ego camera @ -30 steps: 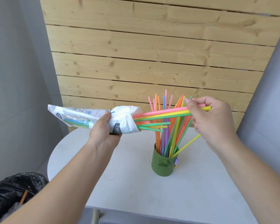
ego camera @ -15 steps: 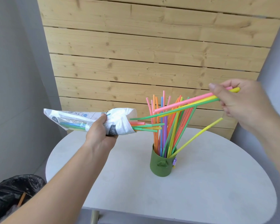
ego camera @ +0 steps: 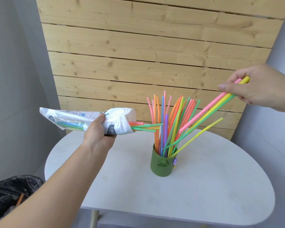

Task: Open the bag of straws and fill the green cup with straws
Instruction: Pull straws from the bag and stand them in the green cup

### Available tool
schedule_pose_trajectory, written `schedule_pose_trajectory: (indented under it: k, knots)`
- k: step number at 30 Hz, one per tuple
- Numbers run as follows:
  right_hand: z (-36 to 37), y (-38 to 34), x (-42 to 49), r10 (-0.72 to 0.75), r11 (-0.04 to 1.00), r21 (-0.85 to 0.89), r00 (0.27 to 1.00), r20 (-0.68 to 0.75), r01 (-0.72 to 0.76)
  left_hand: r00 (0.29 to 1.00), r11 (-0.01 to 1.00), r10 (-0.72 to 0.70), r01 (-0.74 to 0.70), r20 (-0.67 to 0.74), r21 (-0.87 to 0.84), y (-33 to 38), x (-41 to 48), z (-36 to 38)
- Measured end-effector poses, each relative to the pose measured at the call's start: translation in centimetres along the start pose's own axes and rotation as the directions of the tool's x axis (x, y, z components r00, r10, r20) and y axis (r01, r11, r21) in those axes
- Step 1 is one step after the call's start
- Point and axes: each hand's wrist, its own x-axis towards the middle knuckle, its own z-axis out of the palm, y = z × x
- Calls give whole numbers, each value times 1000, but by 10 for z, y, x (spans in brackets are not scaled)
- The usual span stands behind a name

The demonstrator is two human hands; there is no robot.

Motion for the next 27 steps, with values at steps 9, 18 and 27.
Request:
schedule_pose_trajectory:
  k: [9,18,27]
  knots:
    - [50,-31,20,-115,910,-372,973,198,184,1000,1000,-1,1,-6,11,-3,1,-1]
    - [113,-29,41,-85,847,-459,922,377,266,1000,1000,3,-4,-9,-2,-1,4,-2]
    - [129,-15,41,-136,799,-556,969,206,230,1000,1000,6,-6,-16,7,-1,4,-3]
